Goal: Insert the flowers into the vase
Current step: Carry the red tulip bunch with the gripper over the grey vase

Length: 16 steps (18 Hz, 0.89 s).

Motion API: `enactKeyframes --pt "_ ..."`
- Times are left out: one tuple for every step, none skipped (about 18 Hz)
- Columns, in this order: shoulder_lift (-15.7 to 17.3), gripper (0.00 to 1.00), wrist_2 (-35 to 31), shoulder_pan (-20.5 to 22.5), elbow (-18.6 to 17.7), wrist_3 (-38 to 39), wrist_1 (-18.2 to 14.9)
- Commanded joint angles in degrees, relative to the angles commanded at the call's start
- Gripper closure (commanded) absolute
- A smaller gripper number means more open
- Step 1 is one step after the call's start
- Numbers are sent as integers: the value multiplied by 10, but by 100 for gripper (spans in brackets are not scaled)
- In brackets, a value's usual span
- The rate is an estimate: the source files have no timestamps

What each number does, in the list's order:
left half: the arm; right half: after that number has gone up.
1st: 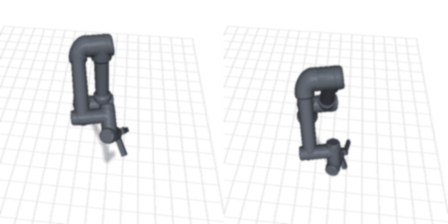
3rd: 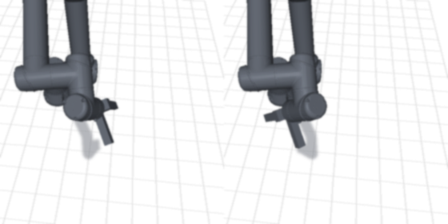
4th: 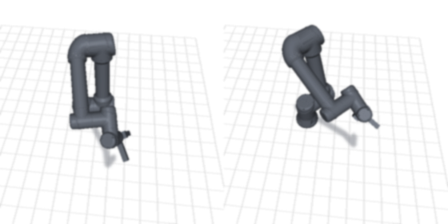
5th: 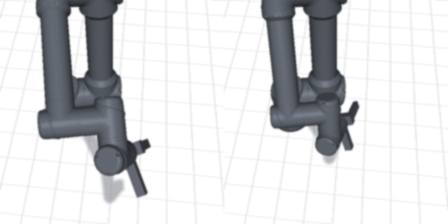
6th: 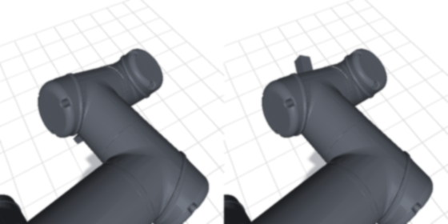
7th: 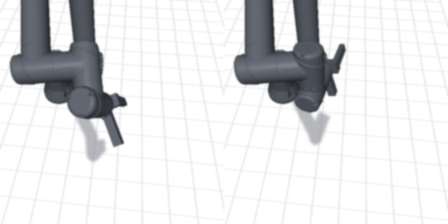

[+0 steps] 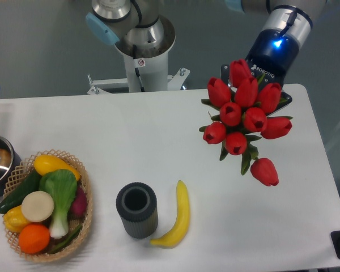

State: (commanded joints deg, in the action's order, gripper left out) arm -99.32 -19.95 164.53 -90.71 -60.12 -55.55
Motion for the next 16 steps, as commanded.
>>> enactKeyframes --pt "-2 71 0 -2 0 0 1" --pt "-2 71 0 -2 -1 0 1" --pt "-3 71 2 -2 4 1 0" --pt "-4 71 3 -4 9 1 0" --pt "-4 71 3 -5 8 0 1" --pt "-4 71 4 -6 4 -1 1" --pt "-4 71 5 -8 4 -1 1" --pt "-4 71 6 -10 4 -2 1" --pt "-6 71 8 -16 6 -2 4" --pt "-8 71 12 -25 6 -2 14" --pt "-12 71 16 -34 6 -1 25" --pt "-18 71 23 -41 6 -1 32" --pt "-21 71 30 -47 8 -1 39" --pt "-31 71 30 -50 10 -2 50" --pt "-34 72 30 -54 11 -2 54" --pt "-37 73 31 -63 15 -1 54"
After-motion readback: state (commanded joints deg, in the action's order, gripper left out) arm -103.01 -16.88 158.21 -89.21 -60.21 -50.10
